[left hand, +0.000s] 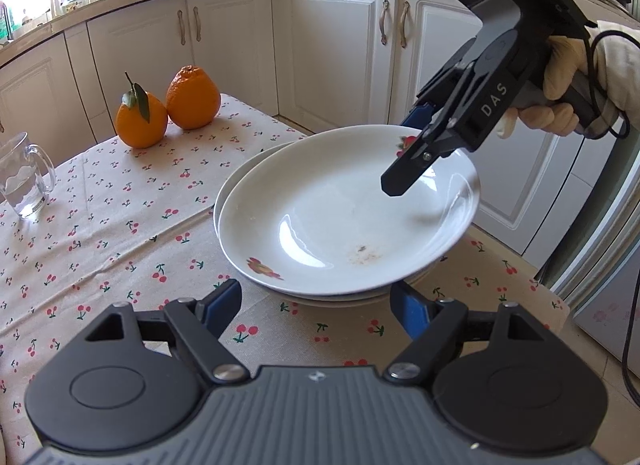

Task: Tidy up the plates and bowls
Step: 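Lower the held plate onto the plate stack with the right tool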

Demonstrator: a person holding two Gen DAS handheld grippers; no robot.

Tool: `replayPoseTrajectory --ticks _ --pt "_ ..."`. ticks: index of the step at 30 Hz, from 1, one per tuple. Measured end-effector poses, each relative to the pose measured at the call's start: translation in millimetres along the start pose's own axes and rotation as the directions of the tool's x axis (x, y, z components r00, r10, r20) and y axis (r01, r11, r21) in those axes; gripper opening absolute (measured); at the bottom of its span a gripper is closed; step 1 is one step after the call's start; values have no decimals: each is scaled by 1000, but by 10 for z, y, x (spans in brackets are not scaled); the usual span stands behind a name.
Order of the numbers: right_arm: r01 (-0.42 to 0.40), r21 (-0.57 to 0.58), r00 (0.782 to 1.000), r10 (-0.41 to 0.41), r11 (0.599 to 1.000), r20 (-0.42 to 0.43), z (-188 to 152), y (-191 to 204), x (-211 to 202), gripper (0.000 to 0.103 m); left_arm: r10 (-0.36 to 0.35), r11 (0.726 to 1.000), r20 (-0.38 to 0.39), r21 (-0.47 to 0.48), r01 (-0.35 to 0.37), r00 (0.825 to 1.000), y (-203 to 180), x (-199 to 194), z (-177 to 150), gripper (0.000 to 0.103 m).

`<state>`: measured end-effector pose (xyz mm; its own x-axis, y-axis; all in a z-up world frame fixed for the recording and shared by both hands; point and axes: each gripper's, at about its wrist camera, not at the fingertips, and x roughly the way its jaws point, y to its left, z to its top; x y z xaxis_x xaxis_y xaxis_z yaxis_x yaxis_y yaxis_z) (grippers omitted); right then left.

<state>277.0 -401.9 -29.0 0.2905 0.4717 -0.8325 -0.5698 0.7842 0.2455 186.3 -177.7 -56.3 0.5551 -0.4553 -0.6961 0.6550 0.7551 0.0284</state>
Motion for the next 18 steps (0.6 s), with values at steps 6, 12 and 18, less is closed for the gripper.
replayPoseTrajectory --ticks 6,12,18 --pt "25 -2 1000 -25 1000 -8 -30 41 -40 80 -6 1000 3 -4 6 1000 8 3 -15 81" --pt "46 -3 999 -46 999 -18 -65 89 -65 80 -11 1000 8 4 11 1000 -17 -46 -43 81" --pt "67 -6 997 -67 998 -23 -87 134 -74 80 -17 1000 3 25 17 1000 -56 -113 -94 81"
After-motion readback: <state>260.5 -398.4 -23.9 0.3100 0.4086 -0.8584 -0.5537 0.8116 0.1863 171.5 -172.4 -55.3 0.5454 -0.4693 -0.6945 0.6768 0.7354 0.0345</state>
